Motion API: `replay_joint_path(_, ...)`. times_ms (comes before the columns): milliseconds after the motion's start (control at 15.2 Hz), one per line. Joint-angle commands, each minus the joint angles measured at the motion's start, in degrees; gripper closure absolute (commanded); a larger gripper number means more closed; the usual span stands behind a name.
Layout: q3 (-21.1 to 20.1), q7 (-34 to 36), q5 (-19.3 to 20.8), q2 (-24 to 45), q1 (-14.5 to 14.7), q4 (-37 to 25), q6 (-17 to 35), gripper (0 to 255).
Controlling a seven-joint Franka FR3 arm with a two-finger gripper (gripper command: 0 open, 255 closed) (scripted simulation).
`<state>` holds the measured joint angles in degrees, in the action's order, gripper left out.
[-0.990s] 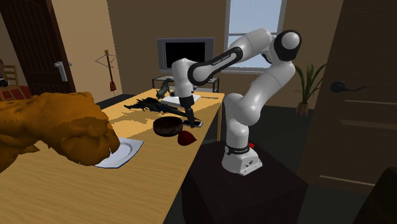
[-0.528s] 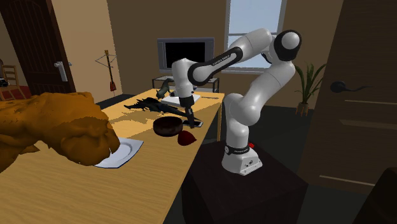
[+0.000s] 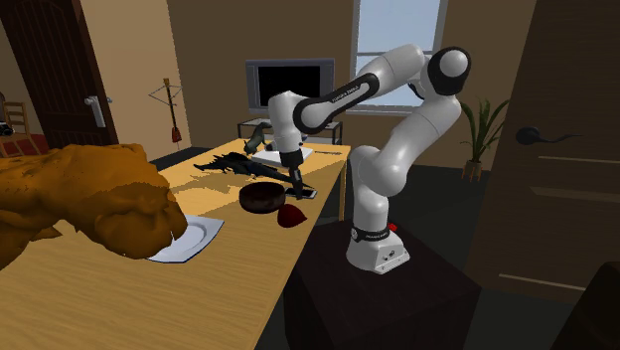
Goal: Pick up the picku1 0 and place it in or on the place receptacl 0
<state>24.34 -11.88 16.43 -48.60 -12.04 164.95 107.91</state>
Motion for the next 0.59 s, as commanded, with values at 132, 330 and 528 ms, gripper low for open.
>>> replay_joint_path(132,-5.7,5.4,-2.3,14.4,6.0,-9.4,-6.4,0)
replay_joint_path(330,-11.3,10.3,-4.4,36.2,11.5,-24.7,-18.2,0)
replay_joint_path(528,-14.8,12.9,-4.9,57.6,14.9,-40.7,-31.8,0)
